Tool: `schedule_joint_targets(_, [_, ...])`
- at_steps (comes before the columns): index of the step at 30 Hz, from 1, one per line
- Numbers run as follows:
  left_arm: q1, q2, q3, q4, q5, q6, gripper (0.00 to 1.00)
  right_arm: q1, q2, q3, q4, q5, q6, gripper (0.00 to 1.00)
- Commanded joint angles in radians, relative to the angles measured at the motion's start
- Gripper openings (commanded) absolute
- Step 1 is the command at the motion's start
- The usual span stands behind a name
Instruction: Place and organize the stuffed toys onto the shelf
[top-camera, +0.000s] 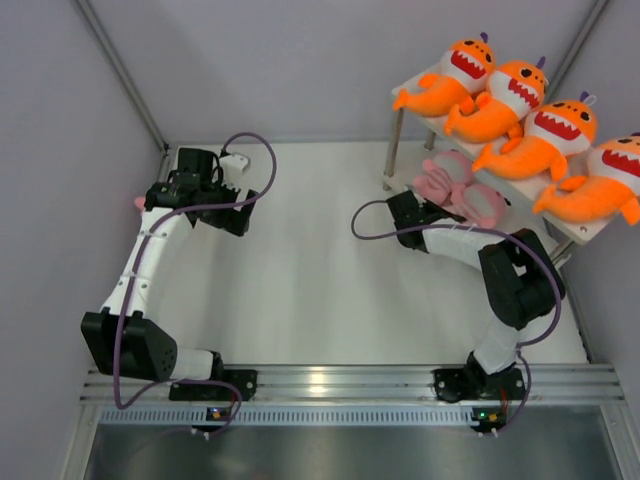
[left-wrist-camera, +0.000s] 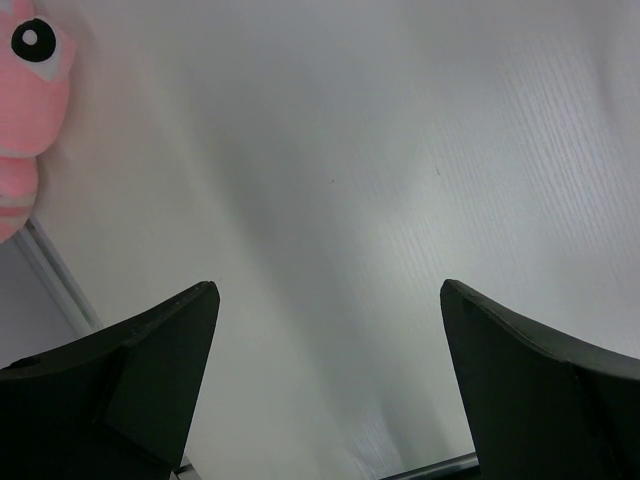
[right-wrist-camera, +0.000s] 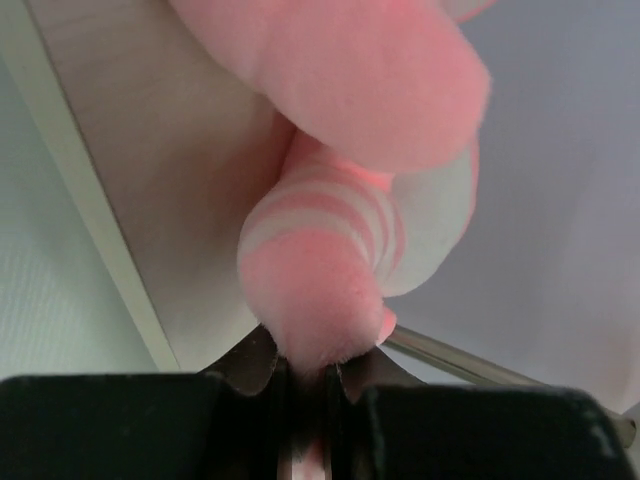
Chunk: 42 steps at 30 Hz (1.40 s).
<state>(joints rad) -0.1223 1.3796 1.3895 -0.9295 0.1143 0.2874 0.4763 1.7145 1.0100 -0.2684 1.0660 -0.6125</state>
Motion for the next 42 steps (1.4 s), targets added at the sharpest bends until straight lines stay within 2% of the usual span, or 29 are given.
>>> schedule_joint_targets(1, [0.000, -0.002, 0.040, -0.002, -0.011, 0.004, 0.98, -0.008, 0.037, 0.038, 0.098, -0.041, -0.032, 0.00])
schedule_joint_targets(7, [0.000, -0.004, 0.040, -0.002, -0.011, 0.007, 0.98, -0.007, 0.071, 0.105, 0.051, -0.061, -0.007, 0.00])
schedule_joint_targets(10, [0.000, -0.004, 0.037, -0.003, -0.010, 0.010, 0.98, -0.002, 0.065, 0.127, -0.017, -0.067, 0.043, 0.22])
schedule_joint_targets(11, [0.000, -0.001, 0.036, -0.003, -0.013, 0.012, 0.98, 0.002, 0.056, 0.128, -0.037, -0.077, 0.054, 0.42])
schedule_joint_targets(12, [0.000, 0.001, 0.036, -0.003, -0.015, 0.013, 0.98, 0.014, 0.048, 0.130, -0.043, -0.081, 0.059, 0.48])
schedule_joint_targets(19, [0.000, 0.012, 0.025, -0.002, -0.051, 0.032, 0.98, 0.061, -0.022, 0.157, -0.126, -0.092, 0.126, 0.70])
schedule_joint_targets(21, [0.000, 0.027, 0.026, 0.000, -0.070, 0.036, 0.98, 0.080, -0.044, 0.171, -0.158, -0.095, 0.143, 0.99])
schedule_joint_targets(26, [0.009, 0.134, 0.075, 0.011, -0.218, 0.019, 0.97, 0.097, -0.107, 0.171, -0.184, -0.222, 0.195, 0.99])
schedule_joint_targets(31, [0.079, 0.219, 0.129, 0.131, -0.307, 0.006, 0.95, 0.105, -0.147, 0.170, -0.206, -0.262, 0.204, 0.99])
schedule_joint_targets(32, [0.096, 0.260, 0.140, 0.153, -0.361, 0.013, 0.95, 0.105, -0.151, 0.171, -0.206, -0.267, 0.204, 0.99])
schedule_joint_targets(36, [0.115, 0.406, 0.275, 0.189, -0.441, 0.038, 0.94, 0.113, -0.182, 0.177, -0.203, -0.270, 0.204, 0.99])
schedule_joint_targets(40, [0.116, 0.571, 0.503, 0.187, -0.475, 0.038, 0.95, 0.131, -0.207, 0.176, -0.189, -0.258, 0.206, 1.00])
schedule_joint_targets(42, [0.148, 0.650, 0.565, 0.187, -0.511, 0.015, 0.95, 0.145, -0.217, 0.171, -0.178, -0.256, 0.209, 0.99])
